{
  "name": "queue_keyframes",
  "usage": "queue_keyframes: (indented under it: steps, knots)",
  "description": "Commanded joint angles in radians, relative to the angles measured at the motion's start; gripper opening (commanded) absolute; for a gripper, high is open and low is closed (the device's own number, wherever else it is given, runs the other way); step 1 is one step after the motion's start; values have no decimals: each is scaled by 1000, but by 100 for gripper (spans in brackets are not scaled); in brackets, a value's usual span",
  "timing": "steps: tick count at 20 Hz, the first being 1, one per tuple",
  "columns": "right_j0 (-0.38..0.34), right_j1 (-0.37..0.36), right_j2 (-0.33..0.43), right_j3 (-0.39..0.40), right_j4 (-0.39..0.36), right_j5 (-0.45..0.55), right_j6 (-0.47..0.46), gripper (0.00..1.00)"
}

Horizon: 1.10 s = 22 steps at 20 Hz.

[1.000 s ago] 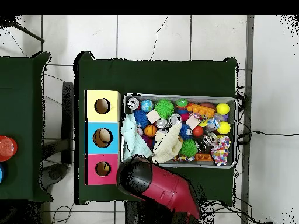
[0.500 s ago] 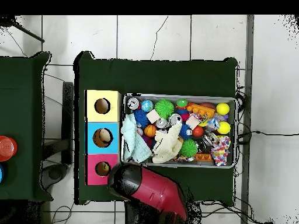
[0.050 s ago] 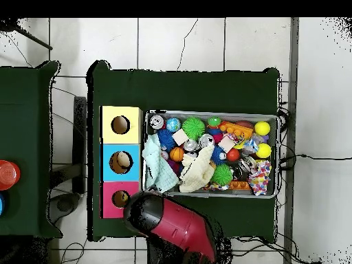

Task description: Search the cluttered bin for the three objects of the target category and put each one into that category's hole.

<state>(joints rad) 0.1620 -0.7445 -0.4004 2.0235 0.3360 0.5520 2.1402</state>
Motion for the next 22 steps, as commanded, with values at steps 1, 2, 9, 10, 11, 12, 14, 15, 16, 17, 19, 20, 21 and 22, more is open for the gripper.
queue_keyframes:
  steps: [1, 2, 9, 10, 11, 12, 14, 15, 16, 17, 19, 20, 21, 22]
  knots:
    - [64, 26, -35, 0, 57, 40, 347, 0]
    - [65, 26, -34, 3, 62, 38, 350, 0]
    - [112, 28, -58, 7, 87, 53, 413, 0]
    - [114, 25, -59, 9, 89, 54, 416, 0]
    - [118, 24, -59, 9, 90, 57, 421, 0]
    - [121, 20, -62, 9, 91, 64, 426, 0]
    - [131, 12, -69, 10, 95, 77, 442, 0]
    - [140, 8, -74, 13, 103, 87, 464, 0]
    - [141, 5, -66, 25, 121, 86, 481, 0]
    - [142, 2, -59, 37, 138, 84, 498, 0]
    - [145, 2, -50, 57, 165, 69, 519, 0]
    - [143, -1, -41, 68, 176, 59, 519, 0]
    - [141, -3, -33, 79, 187, 49, 519, 0]
    - [139, -6, -24, 90, 198, 38, 519, 0]
